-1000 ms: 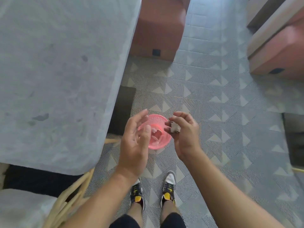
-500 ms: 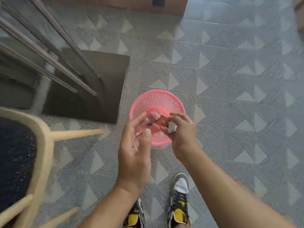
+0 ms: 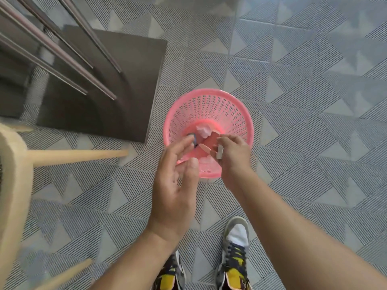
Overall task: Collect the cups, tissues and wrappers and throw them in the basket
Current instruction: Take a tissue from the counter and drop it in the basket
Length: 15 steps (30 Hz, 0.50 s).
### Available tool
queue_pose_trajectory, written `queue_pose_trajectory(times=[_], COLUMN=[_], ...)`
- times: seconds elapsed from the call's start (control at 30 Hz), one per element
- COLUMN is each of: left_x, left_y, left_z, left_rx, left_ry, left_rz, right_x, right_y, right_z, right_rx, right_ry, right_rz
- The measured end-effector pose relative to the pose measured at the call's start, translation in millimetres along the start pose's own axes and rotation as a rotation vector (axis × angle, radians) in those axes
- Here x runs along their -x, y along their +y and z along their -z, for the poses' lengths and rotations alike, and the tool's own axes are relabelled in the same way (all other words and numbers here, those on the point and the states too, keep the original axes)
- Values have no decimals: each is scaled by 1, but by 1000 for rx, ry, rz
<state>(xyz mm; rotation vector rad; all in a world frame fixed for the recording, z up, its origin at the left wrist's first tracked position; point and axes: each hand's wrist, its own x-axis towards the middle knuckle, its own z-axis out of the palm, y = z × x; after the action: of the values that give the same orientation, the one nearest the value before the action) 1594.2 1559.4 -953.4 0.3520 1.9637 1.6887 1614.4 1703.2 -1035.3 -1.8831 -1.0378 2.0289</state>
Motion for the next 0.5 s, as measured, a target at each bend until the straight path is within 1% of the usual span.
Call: queue_pose_trajectory(times=[0.17, 0.33, 0.4, 0.5], left_x=[-5, -7, -6, -3], left_y=[7, 29, 45, 73], left_z=[4, 3, -1, -11], left_rx=[-24, -37, -32, -22], left_ry=[-5, 1, -8, -25], left_rz=[-2, -14, -13, -24], right_x=[-12, 8, 23, 56], right_y=[1, -6, -13, -29], right_z=[-6, 4, 12, 28], right_rx=[56, 3, 0, -14], right_ry=[-4, -44, -46, -33], right_rz=[-56, -84, -51, 82])
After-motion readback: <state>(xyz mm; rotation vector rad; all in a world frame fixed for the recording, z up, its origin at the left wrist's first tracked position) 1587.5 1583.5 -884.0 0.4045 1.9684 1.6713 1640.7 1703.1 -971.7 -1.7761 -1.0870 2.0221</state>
